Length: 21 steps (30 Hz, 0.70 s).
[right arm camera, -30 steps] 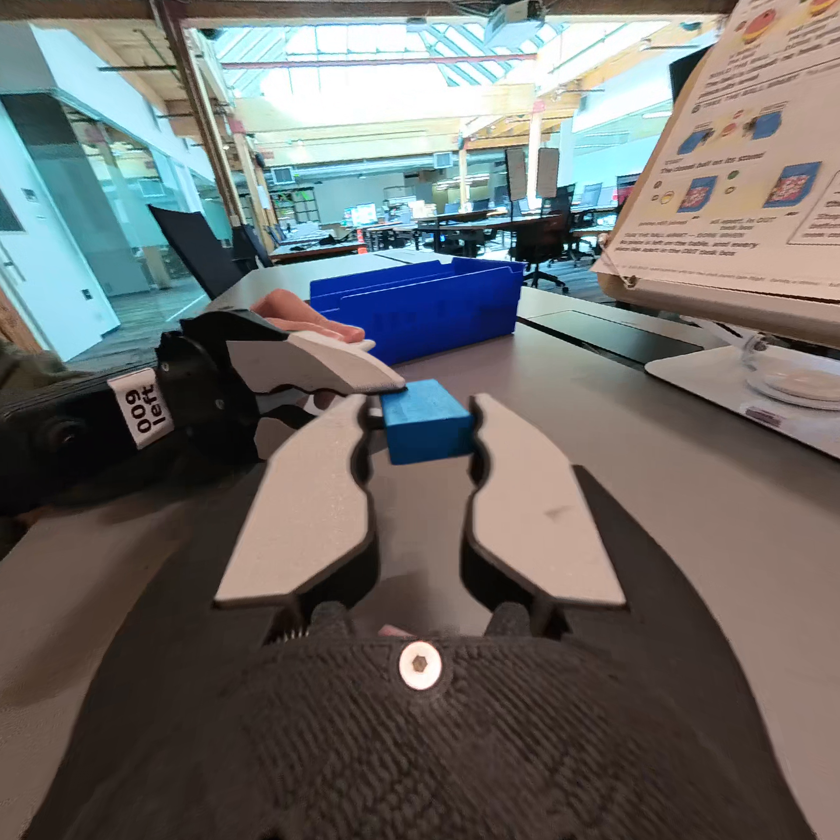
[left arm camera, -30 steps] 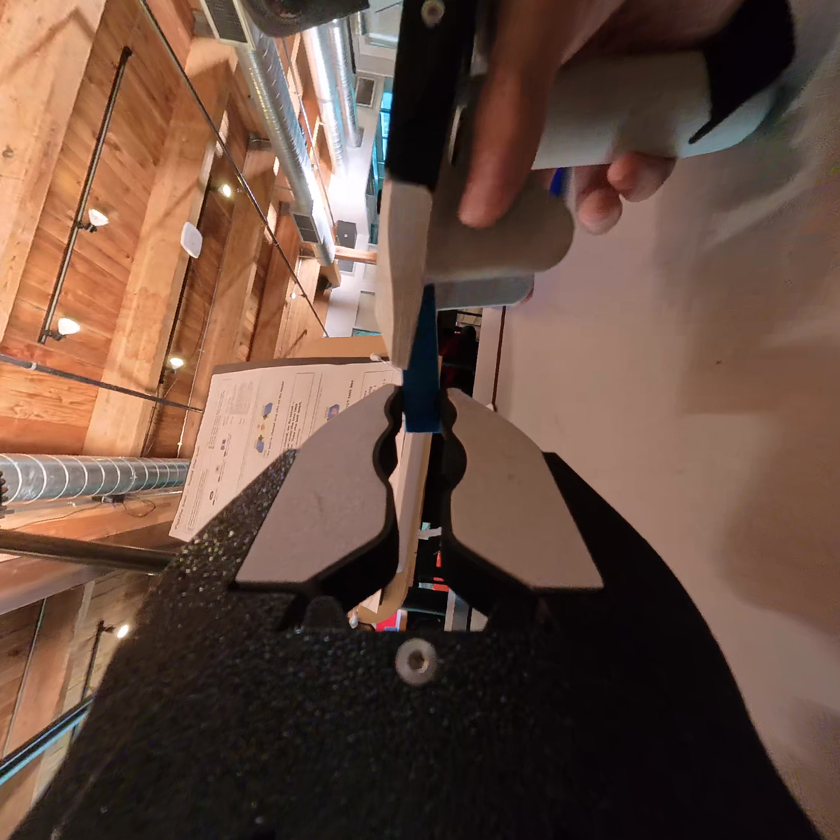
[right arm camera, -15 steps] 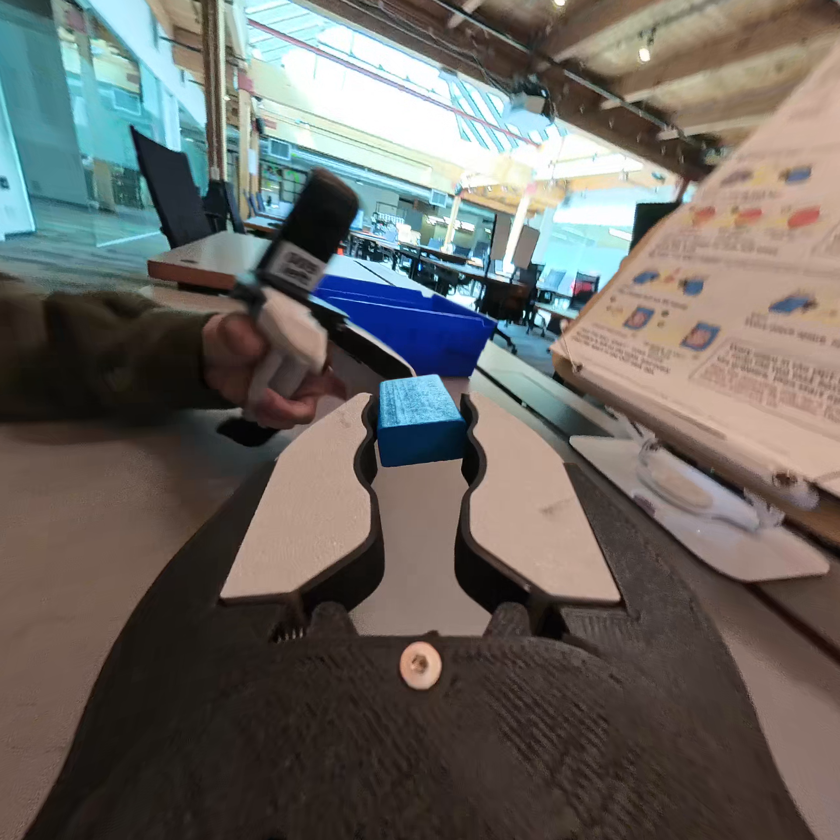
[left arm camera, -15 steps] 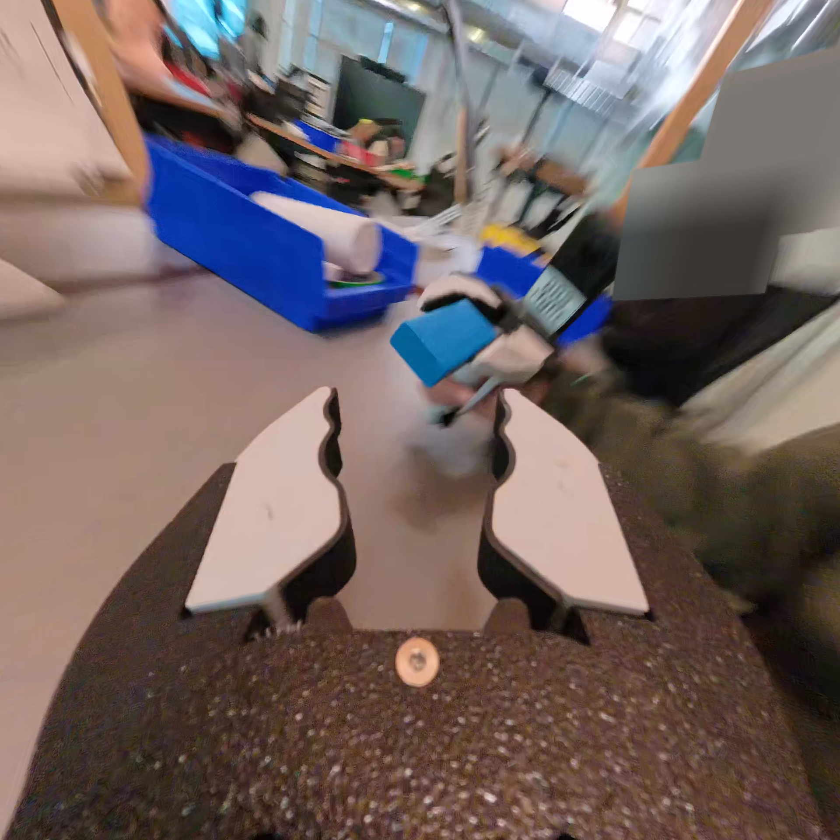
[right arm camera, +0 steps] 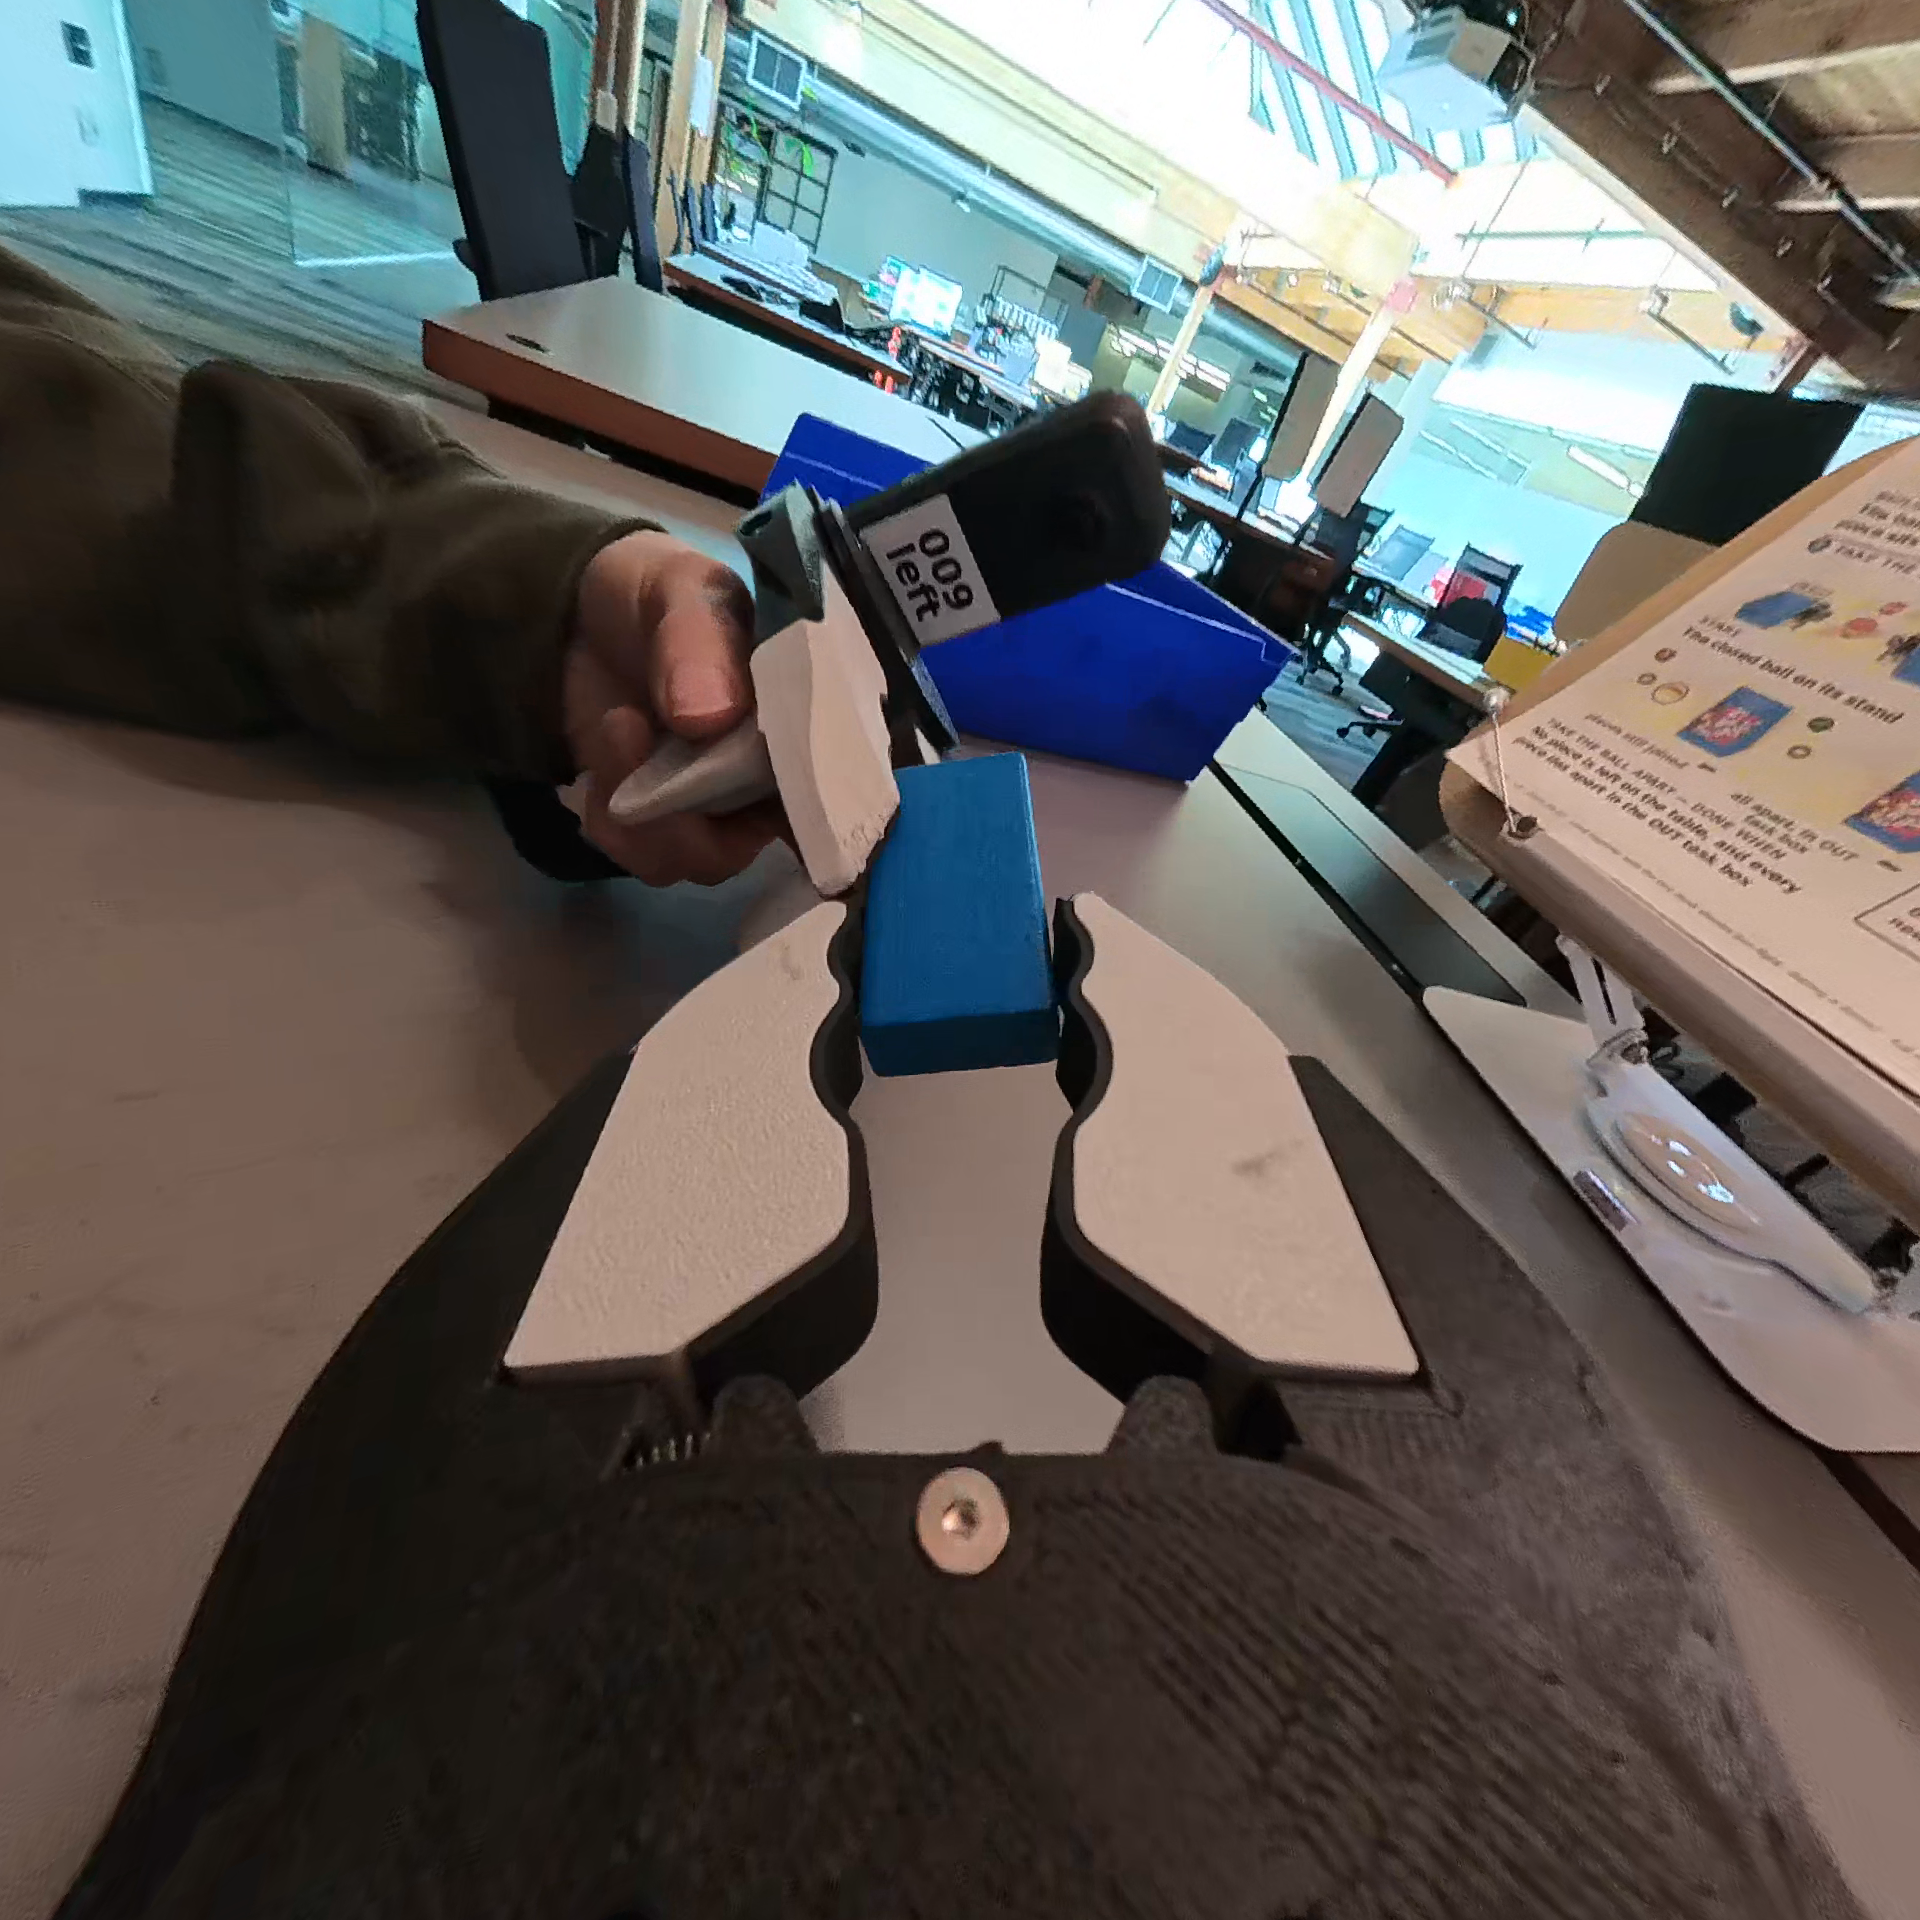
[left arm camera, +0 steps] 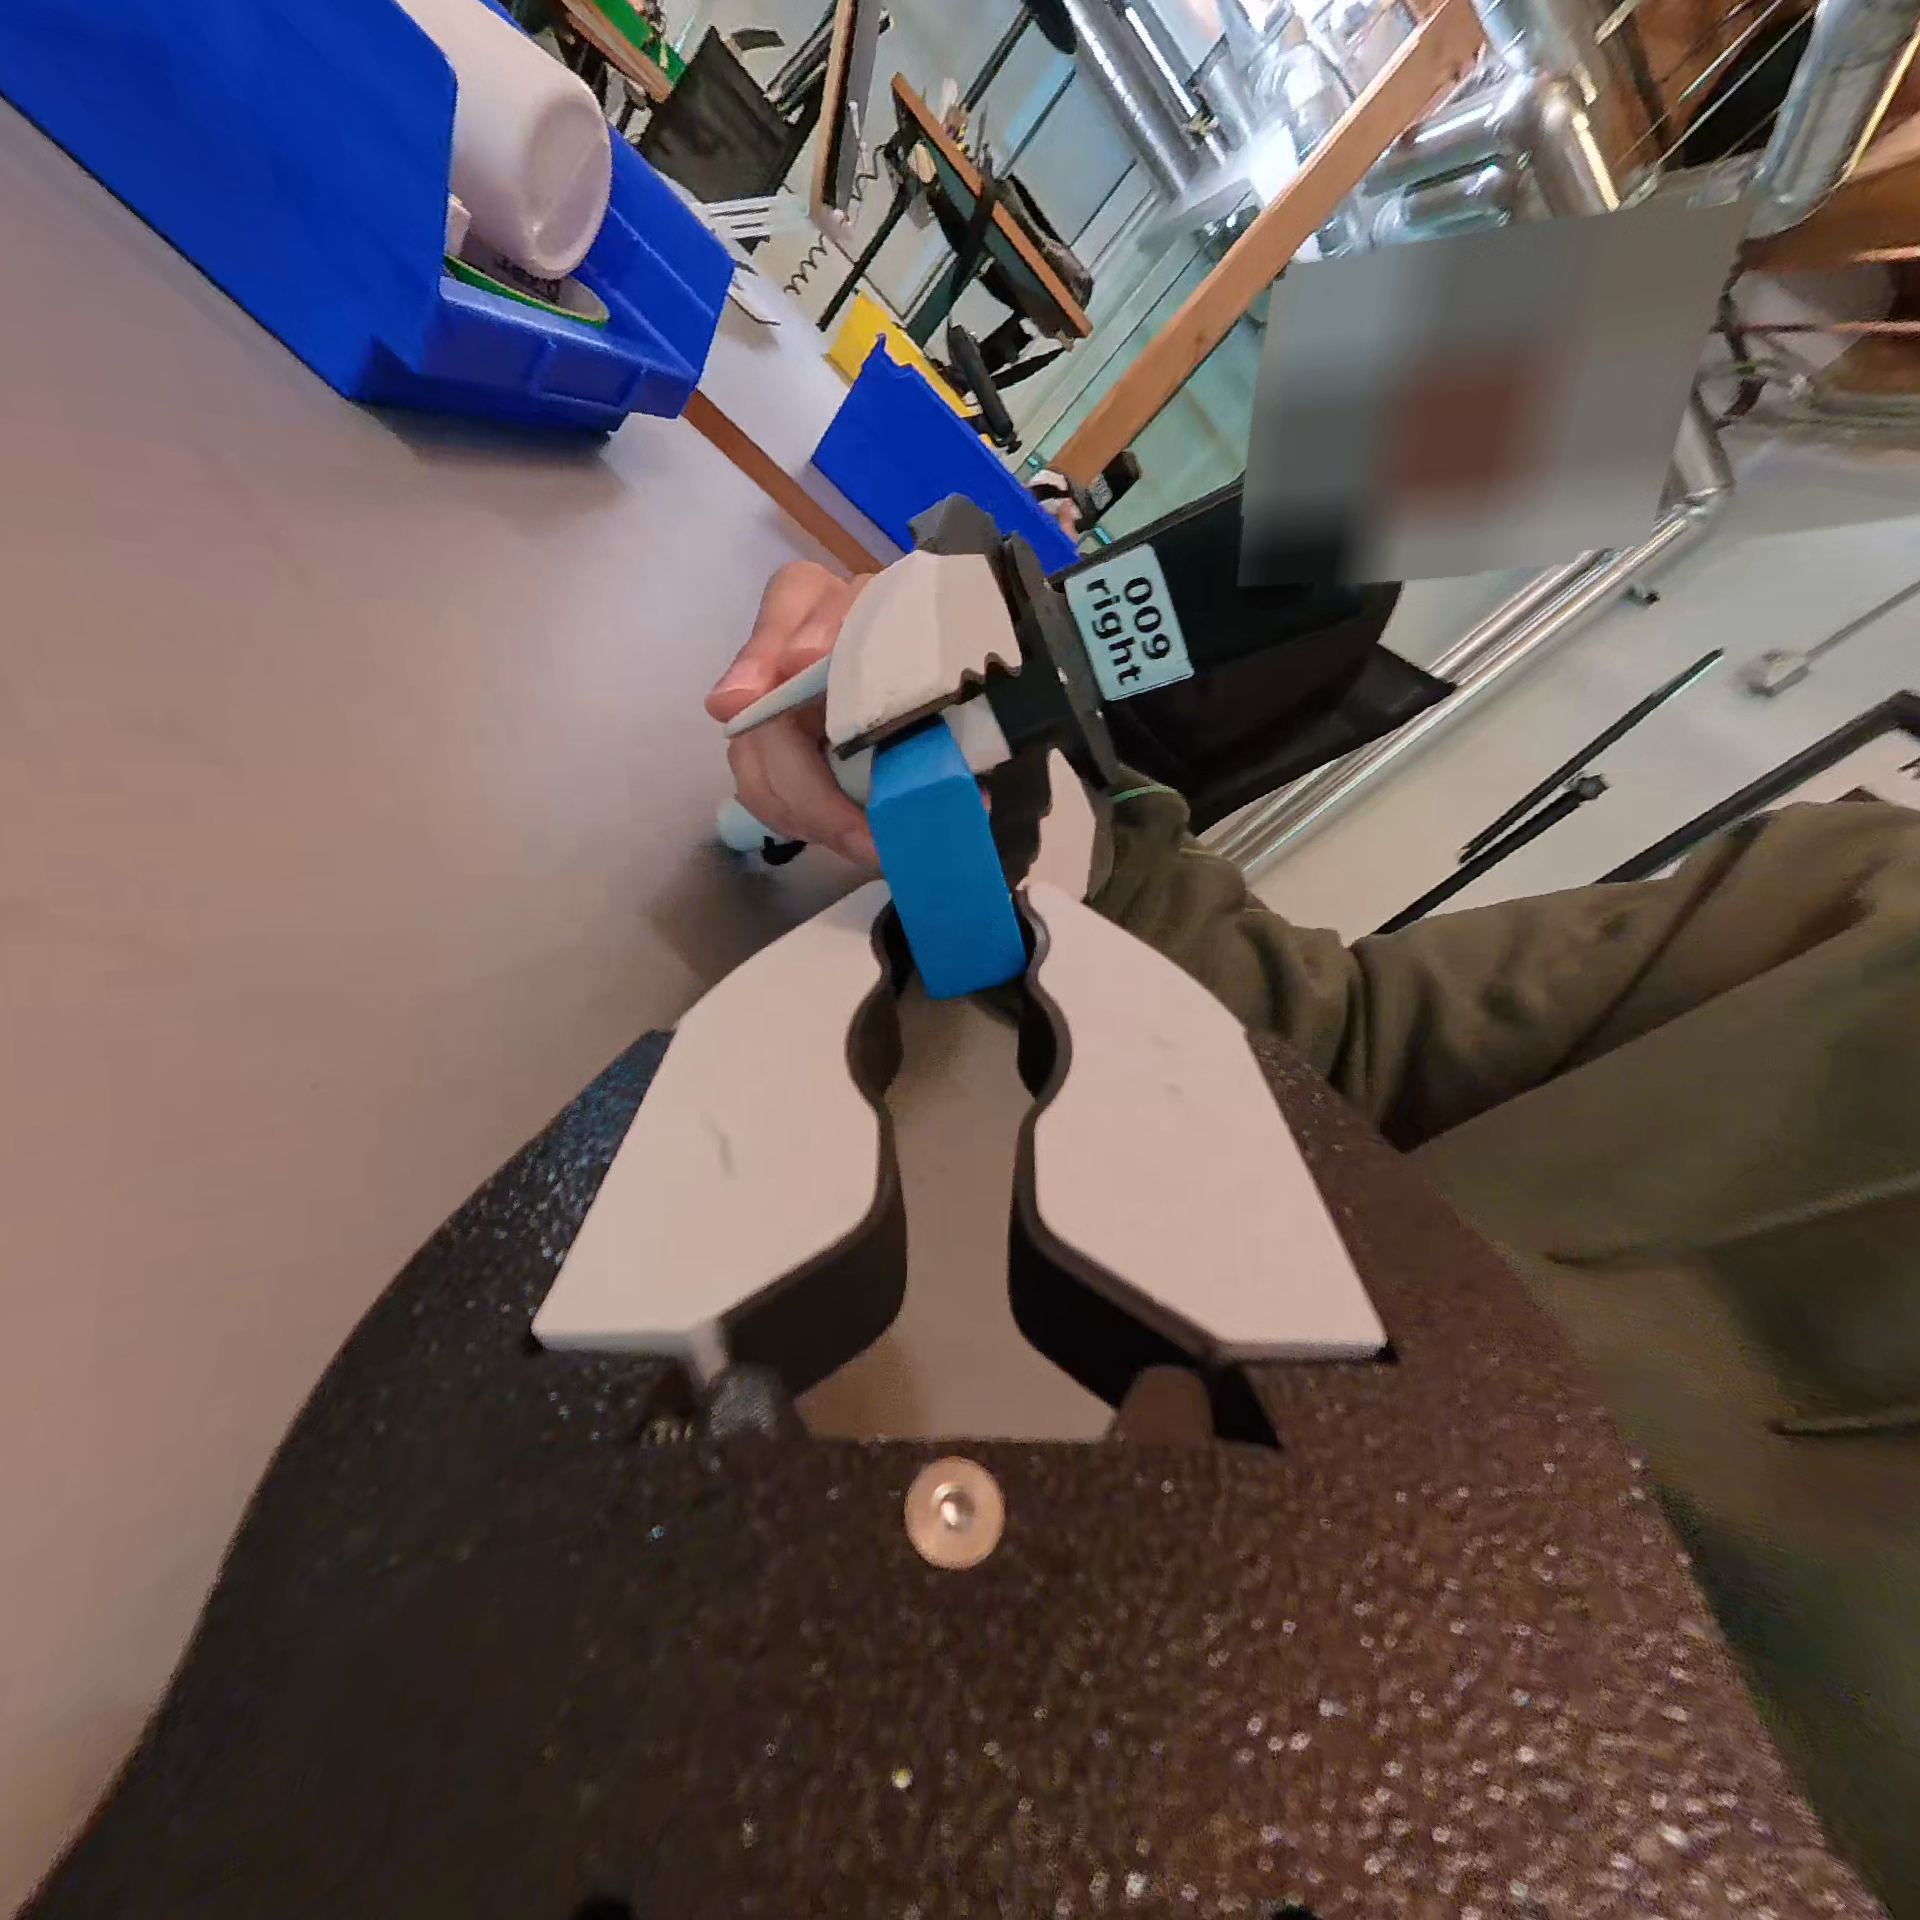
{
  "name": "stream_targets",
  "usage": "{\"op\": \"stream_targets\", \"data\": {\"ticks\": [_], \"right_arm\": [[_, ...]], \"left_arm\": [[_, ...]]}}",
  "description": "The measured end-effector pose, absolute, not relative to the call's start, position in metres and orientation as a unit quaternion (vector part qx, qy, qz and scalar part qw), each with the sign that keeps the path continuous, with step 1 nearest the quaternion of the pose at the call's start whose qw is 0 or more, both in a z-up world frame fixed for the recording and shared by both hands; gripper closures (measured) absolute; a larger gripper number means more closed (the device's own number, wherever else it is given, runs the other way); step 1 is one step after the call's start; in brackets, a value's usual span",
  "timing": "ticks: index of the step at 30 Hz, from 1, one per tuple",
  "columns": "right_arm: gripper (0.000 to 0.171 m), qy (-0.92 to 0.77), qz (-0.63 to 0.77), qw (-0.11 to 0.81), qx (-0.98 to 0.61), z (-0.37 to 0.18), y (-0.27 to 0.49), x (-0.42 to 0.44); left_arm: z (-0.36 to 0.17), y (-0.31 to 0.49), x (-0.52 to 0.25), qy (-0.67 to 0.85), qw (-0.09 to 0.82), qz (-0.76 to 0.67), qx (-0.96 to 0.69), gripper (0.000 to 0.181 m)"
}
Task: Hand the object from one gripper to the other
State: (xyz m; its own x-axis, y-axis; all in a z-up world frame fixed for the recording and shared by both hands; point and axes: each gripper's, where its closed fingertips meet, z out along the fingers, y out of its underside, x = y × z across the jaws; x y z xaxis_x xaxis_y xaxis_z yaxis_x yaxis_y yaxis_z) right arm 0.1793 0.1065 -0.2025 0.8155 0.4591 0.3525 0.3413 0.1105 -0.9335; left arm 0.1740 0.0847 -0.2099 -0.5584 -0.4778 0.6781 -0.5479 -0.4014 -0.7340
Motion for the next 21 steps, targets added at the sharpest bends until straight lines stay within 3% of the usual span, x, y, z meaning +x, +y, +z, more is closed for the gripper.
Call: {"op": "stream_targets", "data": {"ticks": [2, 5, 12, 16, 21], "right_arm": [[0.135, -0.285, 0.037, 0.678, -0.677, -0.205, 0.11, 0.182], [0.12, -0.216, 0.077, 0.678, -0.698, -0.2, 0.112, 0.191], [0.092, -0.025, 0.366, 0.617, -0.696, -0.197, 0.113, 0.188], [0.101, -0.022, 0.438, 0.597, -0.672, -0.193, 0.11, 0.174], [0.107, 0.029, 0.492, 0.588, -0.641, -0.19, 0.113, 0.179]], "left_arm": [[-0.21, 0.089, 0.175, -0.551, 0.001, 0.691, 0.468, 0.164], [-0.205, 0.105, 0.18, -0.568, -0.099, 0.678, 0.457, 0.165], [-0.174, 0.132, 0.179, -0.601, -0.363, 0.606, 0.374, 0.165], [-0.179, 0.126, 0.176, -0.662, -0.467, 0.514, 0.282, 0.165], [-0.188, 0.113, 0.177, -0.701, -0.506, 0.452, 0.22, 0.165]]}}
